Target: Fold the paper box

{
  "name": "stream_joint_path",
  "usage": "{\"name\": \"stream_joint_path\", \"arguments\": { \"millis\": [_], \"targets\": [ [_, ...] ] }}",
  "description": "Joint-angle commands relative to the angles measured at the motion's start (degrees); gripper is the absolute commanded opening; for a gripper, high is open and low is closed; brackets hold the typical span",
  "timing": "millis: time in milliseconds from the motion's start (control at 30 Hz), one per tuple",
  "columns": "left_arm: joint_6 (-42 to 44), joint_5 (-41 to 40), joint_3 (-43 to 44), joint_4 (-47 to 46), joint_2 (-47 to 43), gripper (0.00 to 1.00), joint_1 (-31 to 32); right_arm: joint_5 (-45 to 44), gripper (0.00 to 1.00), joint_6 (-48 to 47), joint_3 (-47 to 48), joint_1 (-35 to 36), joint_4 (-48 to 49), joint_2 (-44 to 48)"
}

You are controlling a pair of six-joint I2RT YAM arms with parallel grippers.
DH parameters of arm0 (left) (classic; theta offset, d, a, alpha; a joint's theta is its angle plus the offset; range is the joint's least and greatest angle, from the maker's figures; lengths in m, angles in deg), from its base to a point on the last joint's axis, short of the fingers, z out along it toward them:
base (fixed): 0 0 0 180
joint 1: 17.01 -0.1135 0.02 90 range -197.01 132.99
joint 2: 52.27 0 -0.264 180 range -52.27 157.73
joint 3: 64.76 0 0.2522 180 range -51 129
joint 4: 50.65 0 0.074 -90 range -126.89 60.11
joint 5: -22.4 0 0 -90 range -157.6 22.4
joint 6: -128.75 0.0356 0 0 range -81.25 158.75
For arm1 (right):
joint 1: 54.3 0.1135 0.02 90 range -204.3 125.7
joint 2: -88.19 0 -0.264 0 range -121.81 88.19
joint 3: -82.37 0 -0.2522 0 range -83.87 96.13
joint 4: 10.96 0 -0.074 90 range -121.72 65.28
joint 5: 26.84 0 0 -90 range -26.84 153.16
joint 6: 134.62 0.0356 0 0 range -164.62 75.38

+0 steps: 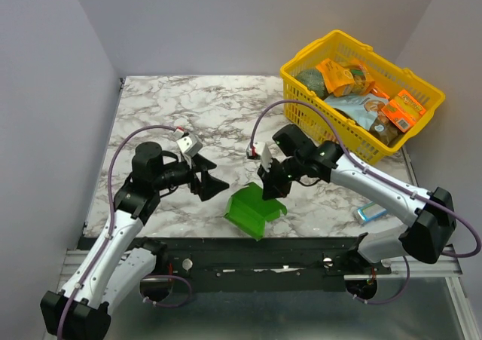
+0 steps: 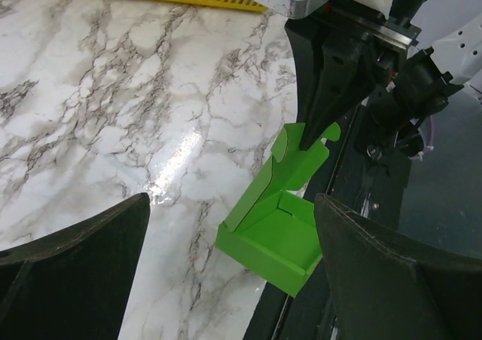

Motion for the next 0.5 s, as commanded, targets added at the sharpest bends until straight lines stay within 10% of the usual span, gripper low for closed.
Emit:
{"name": "stream_joint_path", "arguments": {
  "millis": [0,167,467],
  "targets": [
    [-0.19,-11.15,1.81,6.54,-4.74,0.99,0.07,7.0,0.06,-0.22,-1.45,-4.32,1.68,1.23],
    [-3.43,-24.35,3.58,14.47,-4.65,0.99,0.07,14.13,0.06,-0.49,-1.28,-10.21,3.62,2.73],
    [-6.45,-8.63,2.07,-4.0,5.44,0.87,2.43,9.92,0.06,-1.63,3.73,-10.22,0.64,-0.61]
  ]
}}
